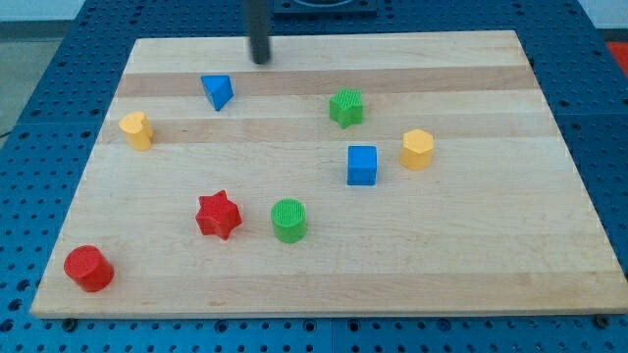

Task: Move your arm towards the blue triangle

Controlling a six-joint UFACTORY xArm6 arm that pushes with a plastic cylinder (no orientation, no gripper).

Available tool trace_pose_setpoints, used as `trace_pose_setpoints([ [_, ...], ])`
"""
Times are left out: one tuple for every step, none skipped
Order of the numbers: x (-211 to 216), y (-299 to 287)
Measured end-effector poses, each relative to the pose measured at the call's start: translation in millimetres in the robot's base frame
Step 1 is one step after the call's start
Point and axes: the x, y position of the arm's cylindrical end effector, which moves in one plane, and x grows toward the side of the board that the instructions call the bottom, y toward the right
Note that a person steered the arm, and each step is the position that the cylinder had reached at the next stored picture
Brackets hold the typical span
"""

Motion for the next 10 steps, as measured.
trace_pose_setpoints([
  [-1.2, -2.3],
  [-1.2, -2.3],
  [-1.4, -2.6],
  [3.5, -10.1],
  [5.8, 0.9],
  [9.7, 0.8],
  [8.9, -3.0],
  [11.0, -2.0],
  [8.4, -5.2],
  [8.0, -14.0],
])
